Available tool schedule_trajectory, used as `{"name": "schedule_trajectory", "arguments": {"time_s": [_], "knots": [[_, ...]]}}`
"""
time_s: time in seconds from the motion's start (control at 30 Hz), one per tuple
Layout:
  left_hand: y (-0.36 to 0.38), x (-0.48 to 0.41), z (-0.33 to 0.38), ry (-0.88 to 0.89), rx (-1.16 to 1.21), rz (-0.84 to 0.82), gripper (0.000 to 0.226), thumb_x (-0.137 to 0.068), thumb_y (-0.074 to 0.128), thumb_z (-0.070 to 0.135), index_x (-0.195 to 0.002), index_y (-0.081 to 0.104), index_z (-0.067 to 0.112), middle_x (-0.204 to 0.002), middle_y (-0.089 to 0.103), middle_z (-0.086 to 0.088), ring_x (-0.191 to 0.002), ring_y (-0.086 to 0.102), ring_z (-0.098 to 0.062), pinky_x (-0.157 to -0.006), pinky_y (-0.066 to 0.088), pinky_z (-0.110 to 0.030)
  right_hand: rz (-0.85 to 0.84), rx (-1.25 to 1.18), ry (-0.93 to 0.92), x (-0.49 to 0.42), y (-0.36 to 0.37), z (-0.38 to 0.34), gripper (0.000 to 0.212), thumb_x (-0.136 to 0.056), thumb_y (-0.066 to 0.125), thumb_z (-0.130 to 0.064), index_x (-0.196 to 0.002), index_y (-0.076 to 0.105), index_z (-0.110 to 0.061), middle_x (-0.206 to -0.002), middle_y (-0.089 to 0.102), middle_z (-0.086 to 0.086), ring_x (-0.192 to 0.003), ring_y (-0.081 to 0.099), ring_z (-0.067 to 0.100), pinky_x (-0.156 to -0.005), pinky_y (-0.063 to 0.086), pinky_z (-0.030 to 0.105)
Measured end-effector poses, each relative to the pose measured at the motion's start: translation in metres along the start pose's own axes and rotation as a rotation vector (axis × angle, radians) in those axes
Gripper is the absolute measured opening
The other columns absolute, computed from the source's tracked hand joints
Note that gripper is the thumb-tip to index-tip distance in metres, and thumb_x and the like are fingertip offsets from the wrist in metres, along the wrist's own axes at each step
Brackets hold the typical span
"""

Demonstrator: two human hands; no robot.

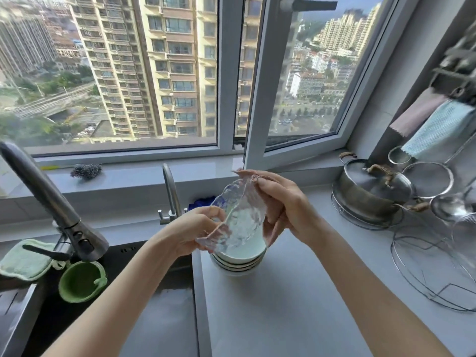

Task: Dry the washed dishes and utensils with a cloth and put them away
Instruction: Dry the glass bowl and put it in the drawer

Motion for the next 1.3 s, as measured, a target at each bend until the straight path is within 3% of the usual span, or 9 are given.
{"name": "schedule_trajectory", "arguments": {"time_s": [0.13, 0.27, 0.4, 0.57, 0.73, 0.9, 1.03, 1.2, 1.3], "knots": [[0.009, -0.004, 0.024, 0.194, 0.165, 0.157, 0.011, -0.085, 0.051, -0.009, -0.087, 0.058, 0.0, -0.07, 0.056, -0.016, -0.057, 0.05, -0.022, -0.048, 0.036, -0.025, 0.144, -0.351, 0.204, 0.009, 0.005, 0.04, 0.047, -0.089, 0.046, -0.049, -0.108, 0.069, -0.013, -0.093, 0.064, 0.021, -0.077, 0.059, 0.033, -0.065, 0.05, 0.037], [-0.006, 0.004, 0.048, 0.504, 0.129, 0.575, 0.017, -0.089, 0.057, 0.004, -0.074, 0.052, 0.011, -0.058, 0.056, -0.007, -0.043, 0.05, -0.01, -0.045, 0.041, -0.023, 0.218, -0.726, 0.263, 0.028, 0.036, 0.066, 0.054, -0.09, 0.043, -0.051, -0.118, 0.064, -0.011, -0.113, 0.067, 0.016, -0.086, 0.067, 0.029, -0.08, 0.053, 0.043], [-0.001, 0.014, 0.052, 0.65, 0.055, 0.737, 0.021, -0.093, 0.054, 0.006, -0.076, 0.048, 0.016, -0.064, 0.059, -0.012, -0.051, 0.055, -0.015, -0.054, 0.045, -0.025, 0.43, -0.696, 0.109, 0.042, 0.032, 0.059, 0.04, -0.1, 0.038, -0.036, -0.132, 0.053, -0.019, -0.124, 0.065, 0.011, -0.107, 0.066, 0.028, -0.088, 0.054, 0.043], [0.027, 0.009, 0.044, 0.583, -0.002, 0.611, 0.018, -0.092, 0.051, 0.002, -0.077, 0.049, 0.012, -0.062, 0.06, -0.01, -0.042, 0.051, -0.009, -0.037, 0.04, -0.023, 0.615, -0.071, -0.174, 0.068, 0.0, 0.021, 0.046, -0.094, 0.048, -0.036, -0.136, 0.038, -0.052, -0.148, 0.039, -0.016, -0.132, 0.046, 0.027, -0.103, 0.04, 0.058], [0.069, 0.011, 0.04, 0.447, 0.009, 0.358, 0.017, -0.088, 0.054, -0.003, -0.074, 0.051, 0.007, -0.056, 0.056, -0.007, -0.038, 0.047, -0.014, -0.033, 0.031, -0.019, 0.575, -0.462, -0.071, 0.092, -0.03, 0.018, 0.04, -0.091, 0.052, -0.041, -0.128, 0.057, -0.026, -0.115, 0.069, 0.001, -0.075, 0.073, 0.024, -0.053, 0.059, 0.041], [0.123, 0.036, 0.05, 0.664, 0.01, 0.443, 0.015, -0.088, 0.054, 0.0, -0.077, 0.052, 0.01, -0.048, 0.058, 0.001, -0.04, 0.051, -0.009, -0.042, 0.04, -0.022, 0.56, -0.83, 0.102, 0.134, -0.031, 0.042, 0.055, -0.091, 0.039, -0.059, -0.107, 0.073, -0.019, -0.114, 0.069, 0.011, -0.095, 0.063, 0.03, -0.079, 0.05, 0.037], [0.189, 0.05, 0.058, 0.849, -0.234, 0.517, 0.012, -0.09, 0.053, 0.003, -0.08, 0.049, 0.009, -0.061, 0.059, -0.015, -0.055, 0.056, -0.033, -0.054, 0.045, -0.041, 0.564, -1.115, 0.129, 0.202, -0.039, 0.048, 0.056, -0.096, 0.035, -0.047, -0.114, 0.069, -0.007, -0.127, 0.058, 0.019, -0.124, 0.04, 0.033, -0.117, 0.014, 0.051], [0.293, 0.067, 0.043, 0.97, -0.616, 0.433, 0.005, -0.092, 0.046, 0.002, -0.089, 0.05, 0.002, -0.072, 0.062, -0.018, -0.065, 0.053, -0.04, -0.054, 0.033, -0.037, 0.787, -0.924, 0.142, 0.354, -0.108, 0.039, 0.046, -0.093, 0.047, -0.041, -0.103, 0.075, -0.006, -0.111, 0.068, 0.019, -0.122, 0.054, 0.038, -0.106, 0.039, 0.049], [0.366, 0.08, 0.016, 0.925, -0.776, 0.334, 0.011, -0.093, 0.045, 0.004, -0.1, 0.052, 0.001, -0.078, 0.061, -0.028, -0.072, 0.053, -0.046, -0.057, 0.025, -0.033, 0.976, -0.517, 0.136, 0.458, -0.152, 0.018, 0.035, -0.088, 0.058, -0.03, -0.12, 0.067, -0.02, -0.117, 0.069, -0.002, -0.111, 0.063, 0.012, -0.087, 0.052, 0.023]]}}
Point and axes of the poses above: each hand's wrist, its own x-axis away from the middle knuckle, its own y-axis out of the palm, z = x × y, the point moved 8 cm from there along -x, towards the middle knuckle
